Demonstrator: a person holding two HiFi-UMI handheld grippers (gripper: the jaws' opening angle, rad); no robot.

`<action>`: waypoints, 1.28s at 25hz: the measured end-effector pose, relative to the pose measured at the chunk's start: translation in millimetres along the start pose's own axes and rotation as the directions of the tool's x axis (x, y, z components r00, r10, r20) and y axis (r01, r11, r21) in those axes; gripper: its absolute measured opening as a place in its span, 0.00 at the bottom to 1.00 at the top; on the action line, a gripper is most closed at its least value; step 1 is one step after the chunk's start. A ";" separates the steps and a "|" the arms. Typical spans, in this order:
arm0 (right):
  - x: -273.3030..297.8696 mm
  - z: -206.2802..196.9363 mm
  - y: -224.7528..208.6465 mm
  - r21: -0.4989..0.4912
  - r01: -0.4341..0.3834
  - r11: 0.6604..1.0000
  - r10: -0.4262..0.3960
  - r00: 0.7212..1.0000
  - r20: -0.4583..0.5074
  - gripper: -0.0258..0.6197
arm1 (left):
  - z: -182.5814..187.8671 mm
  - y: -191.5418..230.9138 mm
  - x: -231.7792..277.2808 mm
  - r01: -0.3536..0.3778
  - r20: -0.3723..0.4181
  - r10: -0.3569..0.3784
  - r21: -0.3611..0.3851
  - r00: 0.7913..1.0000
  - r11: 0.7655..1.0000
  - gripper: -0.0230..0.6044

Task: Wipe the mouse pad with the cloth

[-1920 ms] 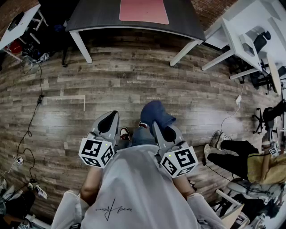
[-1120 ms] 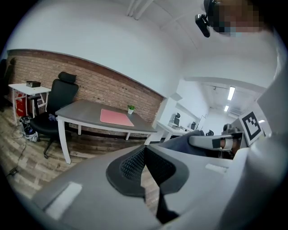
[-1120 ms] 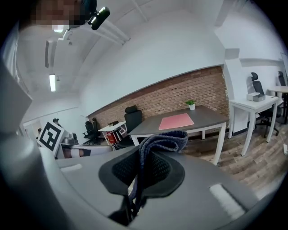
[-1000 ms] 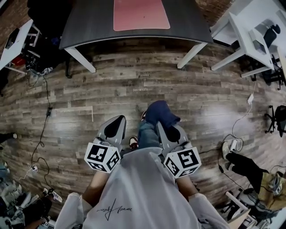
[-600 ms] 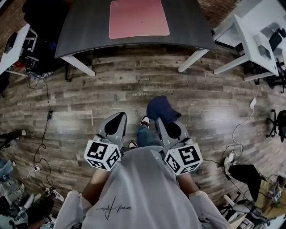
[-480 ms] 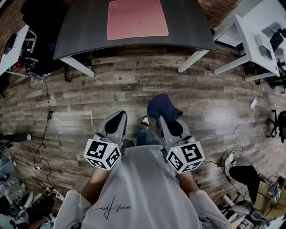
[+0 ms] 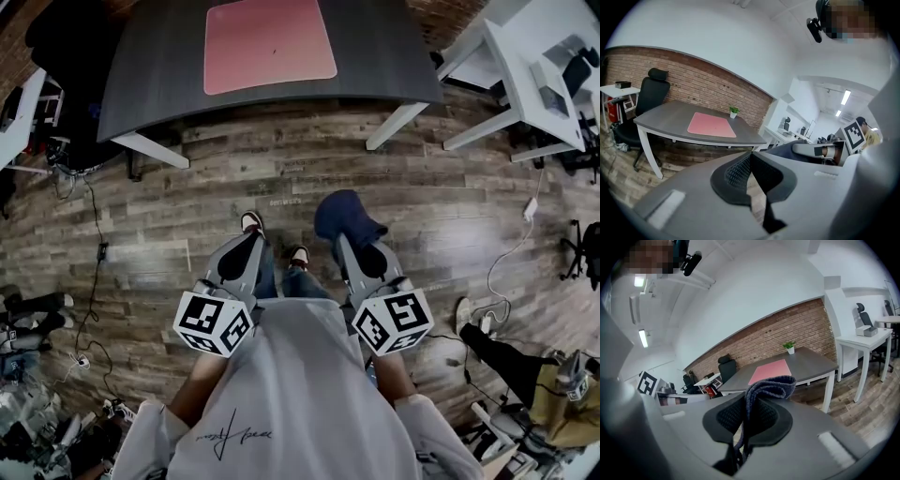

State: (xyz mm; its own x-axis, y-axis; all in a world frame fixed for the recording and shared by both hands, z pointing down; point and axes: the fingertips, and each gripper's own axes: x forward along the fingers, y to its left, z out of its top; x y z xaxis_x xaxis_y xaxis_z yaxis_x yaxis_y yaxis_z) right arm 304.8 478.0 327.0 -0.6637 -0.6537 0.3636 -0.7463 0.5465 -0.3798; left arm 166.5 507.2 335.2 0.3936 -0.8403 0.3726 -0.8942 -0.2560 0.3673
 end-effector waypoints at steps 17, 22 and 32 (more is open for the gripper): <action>130.3 63.9 -1.2 -0.033 -0.027 0.999 0.026 0.999 -0.031 0.09 | 82.8 101.3 89.4 0.025 0.038 -0.024 -0.027 0.999 0.999 0.06; 186.2 85.6 1.6 -0.020 -0.023 1.000 0.022 0.998 -0.050 0.09 | 110.9 147.7 114.0 0.033 0.029 -0.032 -0.037 0.999 0.999 0.06; 284.4 126.0 13.3 -0.024 -0.010 1.000 0.008 0.998 -0.065 0.09 | 164.1 234.4 149.6 0.044 0.020 -0.044 -0.049 0.999 0.998 0.06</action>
State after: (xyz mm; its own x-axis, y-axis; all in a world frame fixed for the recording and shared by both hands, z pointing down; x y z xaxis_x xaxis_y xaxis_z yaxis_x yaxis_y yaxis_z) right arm 112.3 233.4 318.2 -0.6717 -0.6137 0.4150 -0.7408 0.5654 -0.3628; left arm -19.2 243.1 337.2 0.4280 -0.8376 0.3394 -0.8644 -0.2696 0.4245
